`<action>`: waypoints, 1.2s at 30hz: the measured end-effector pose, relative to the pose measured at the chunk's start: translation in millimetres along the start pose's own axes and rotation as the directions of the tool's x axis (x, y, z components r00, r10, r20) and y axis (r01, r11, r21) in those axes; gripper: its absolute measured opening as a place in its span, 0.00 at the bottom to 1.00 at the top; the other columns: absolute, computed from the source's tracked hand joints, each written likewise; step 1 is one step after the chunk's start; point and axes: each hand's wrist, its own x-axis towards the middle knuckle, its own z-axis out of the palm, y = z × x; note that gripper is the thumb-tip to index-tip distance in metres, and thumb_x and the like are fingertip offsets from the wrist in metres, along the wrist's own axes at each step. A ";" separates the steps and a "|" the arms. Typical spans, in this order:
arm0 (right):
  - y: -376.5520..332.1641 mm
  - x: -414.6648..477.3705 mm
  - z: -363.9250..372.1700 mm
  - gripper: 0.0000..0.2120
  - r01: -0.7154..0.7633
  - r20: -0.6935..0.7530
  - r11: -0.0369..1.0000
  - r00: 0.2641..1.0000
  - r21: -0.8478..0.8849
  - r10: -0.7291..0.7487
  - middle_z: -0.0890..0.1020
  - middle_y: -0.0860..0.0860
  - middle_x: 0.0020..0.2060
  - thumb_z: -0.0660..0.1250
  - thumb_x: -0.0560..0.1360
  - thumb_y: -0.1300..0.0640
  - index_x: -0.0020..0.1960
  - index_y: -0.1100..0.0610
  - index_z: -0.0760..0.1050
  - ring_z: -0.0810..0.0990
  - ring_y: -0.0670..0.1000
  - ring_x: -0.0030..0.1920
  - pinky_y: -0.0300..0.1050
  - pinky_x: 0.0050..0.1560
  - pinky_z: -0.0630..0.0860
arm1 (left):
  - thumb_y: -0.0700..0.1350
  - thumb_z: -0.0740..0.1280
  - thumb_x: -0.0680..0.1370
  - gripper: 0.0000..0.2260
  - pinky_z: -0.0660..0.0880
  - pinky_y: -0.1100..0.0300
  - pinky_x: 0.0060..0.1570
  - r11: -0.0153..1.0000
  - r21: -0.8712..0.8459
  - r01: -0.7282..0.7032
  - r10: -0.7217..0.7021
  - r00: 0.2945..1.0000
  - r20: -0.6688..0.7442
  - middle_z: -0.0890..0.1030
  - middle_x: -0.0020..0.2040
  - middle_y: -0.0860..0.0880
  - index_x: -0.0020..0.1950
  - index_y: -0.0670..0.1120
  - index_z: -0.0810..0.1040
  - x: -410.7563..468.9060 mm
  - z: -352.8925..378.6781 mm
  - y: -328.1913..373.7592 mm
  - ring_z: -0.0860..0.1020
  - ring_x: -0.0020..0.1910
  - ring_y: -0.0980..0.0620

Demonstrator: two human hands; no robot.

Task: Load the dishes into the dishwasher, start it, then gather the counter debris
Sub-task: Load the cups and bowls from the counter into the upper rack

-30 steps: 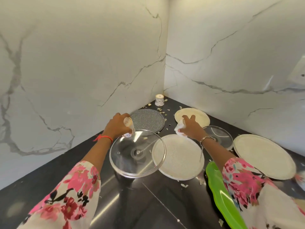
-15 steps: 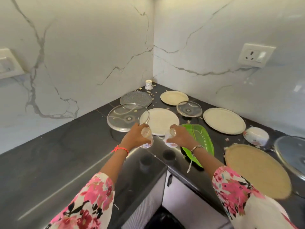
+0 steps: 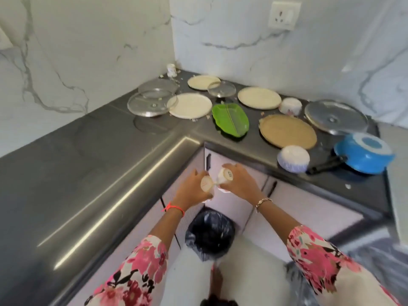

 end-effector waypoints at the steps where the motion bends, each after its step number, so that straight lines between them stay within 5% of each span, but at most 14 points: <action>1: 7.7 -28.2 9.4 0.30 -0.029 -0.004 1.000 1.000 -0.010 0.029 0.69 0.55 0.59 0.72 0.69 0.50 0.68 0.51 0.66 0.70 0.57 0.59 0.50 0.58 0.71 | 0.45 0.74 0.65 0.26 0.71 0.52 0.52 1.000 0.002 -0.008 0.008 1.000 0.024 0.69 0.55 0.44 0.61 0.45 0.71 -22.3 14.5 -0.1 0.74 0.51 0.42; 10: 63.5 -262.7 60.5 0.28 -0.275 0.060 0.960 0.959 -0.058 0.279 0.69 0.56 0.57 0.73 0.68 0.53 0.65 0.52 0.68 0.71 0.59 0.57 0.49 0.54 0.73 | 0.47 0.73 0.67 0.32 0.73 0.46 0.54 0.991 0.093 -0.099 0.073 0.965 0.252 0.65 0.65 0.40 0.69 0.46 0.65 -195.5 121.9 27.1 0.70 0.61 0.38; 22: 163.8 -465.6 61.4 0.28 -0.499 -0.027 0.864 0.865 0.064 0.502 0.70 0.58 0.61 0.72 0.67 0.57 0.66 0.54 0.69 0.69 0.59 0.61 0.50 0.55 0.72 | 0.46 0.73 0.68 0.30 0.74 0.47 0.52 0.959 0.100 -0.265 0.194 0.872 0.449 0.69 0.62 0.45 0.66 0.42 0.66 -311.5 238.5 113.0 0.70 0.60 0.43; 27: 227.0 -513.4 35.4 0.30 -0.529 -0.026 0.844 0.846 0.087 0.533 0.70 0.57 0.58 0.72 0.66 0.56 0.66 0.53 0.68 0.71 0.60 0.57 0.50 0.52 0.73 | 0.45 0.75 0.65 0.29 0.74 0.45 0.52 0.975 0.023 -0.222 0.192 0.889 0.415 0.70 0.60 0.44 0.63 0.42 0.69 -320.2 286.9 174.9 0.71 0.56 0.42; 36: 344.8 -552.4 -36.3 0.31 -0.495 -0.004 0.851 0.864 0.175 0.503 0.69 0.59 0.61 0.74 0.66 0.60 0.68 0.54 0.69 0.69 0.60 0.62 0.50 0.59 0.69 | 0.38 0.75 0.65 0.27 0.68 0.56 0.49 0.994 -0.038 -0.107 0.113 0.956 0.271 0.69 0.59 0.39 0.61 0.37 0.70 -307.4 346.0 286.8 0.72 0.55 0.40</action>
